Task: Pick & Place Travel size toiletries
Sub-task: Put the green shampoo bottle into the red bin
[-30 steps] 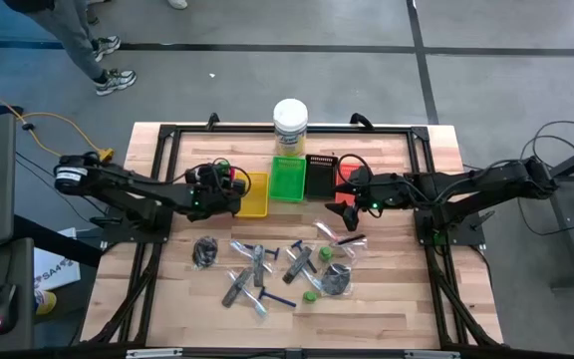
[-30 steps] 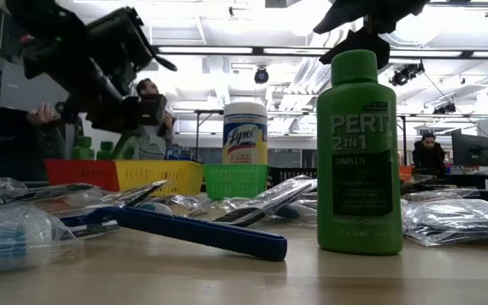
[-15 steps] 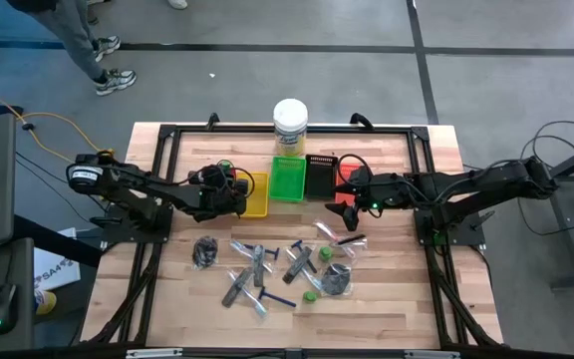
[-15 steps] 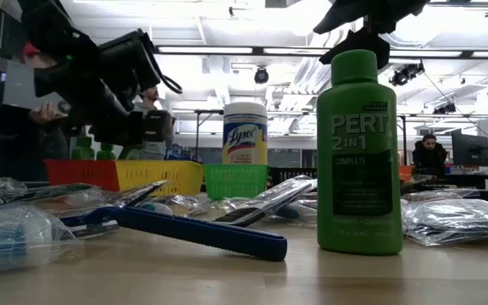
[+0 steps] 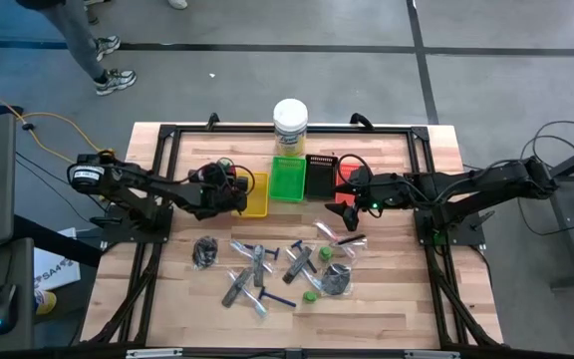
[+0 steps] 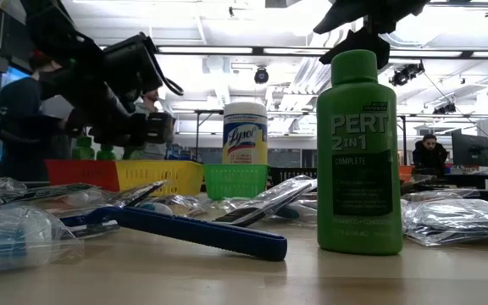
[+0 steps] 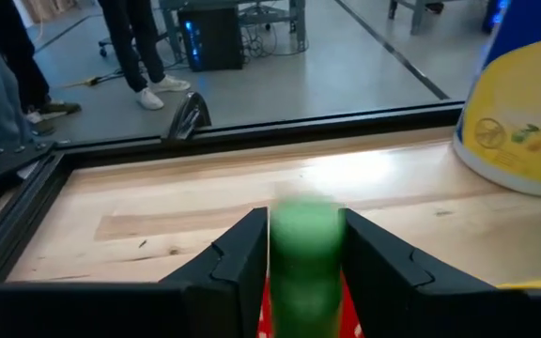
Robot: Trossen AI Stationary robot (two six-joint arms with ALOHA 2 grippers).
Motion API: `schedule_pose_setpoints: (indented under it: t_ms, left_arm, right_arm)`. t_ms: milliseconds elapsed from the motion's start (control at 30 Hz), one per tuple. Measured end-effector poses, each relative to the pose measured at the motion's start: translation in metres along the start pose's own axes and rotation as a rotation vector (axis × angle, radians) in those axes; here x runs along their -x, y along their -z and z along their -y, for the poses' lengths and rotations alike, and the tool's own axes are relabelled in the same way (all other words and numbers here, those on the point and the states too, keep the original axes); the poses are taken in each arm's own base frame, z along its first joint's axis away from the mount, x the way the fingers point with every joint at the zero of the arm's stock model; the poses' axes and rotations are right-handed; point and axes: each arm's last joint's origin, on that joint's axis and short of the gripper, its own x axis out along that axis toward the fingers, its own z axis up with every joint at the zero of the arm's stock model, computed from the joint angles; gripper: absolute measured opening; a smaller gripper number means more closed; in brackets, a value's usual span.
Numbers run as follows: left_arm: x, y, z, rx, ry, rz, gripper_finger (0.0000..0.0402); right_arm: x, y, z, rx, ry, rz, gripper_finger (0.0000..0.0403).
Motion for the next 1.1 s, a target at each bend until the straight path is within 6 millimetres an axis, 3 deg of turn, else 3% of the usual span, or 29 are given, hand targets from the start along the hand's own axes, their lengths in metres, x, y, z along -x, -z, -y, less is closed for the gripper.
schedule_pose_setpoints:
  t_ms: [467, 800, 1100]
  left_arm:
    - [-0.005, -0.004, 0.002, -0.054, -0.004, -0.019, 0.0131]
    - [0.008, -0.049, 0.012, -0.08, 0.099, -0.019, 0.0132]
    - [0.03, -0.094, -0.004, 0.041, 0.352, -0.087, 0.0132]
  right_arm:
    - [0.0, 0.0, 0.0, 0.0, -0.003, -0.002, 0.0283]
    - [0.0, 0.001, 0.0, -0.002, -0.017, -0.021, 0.0283]
    - [0.0, 0.007, 0.0, -0.013, -0.061, -0.108, 0.0283]
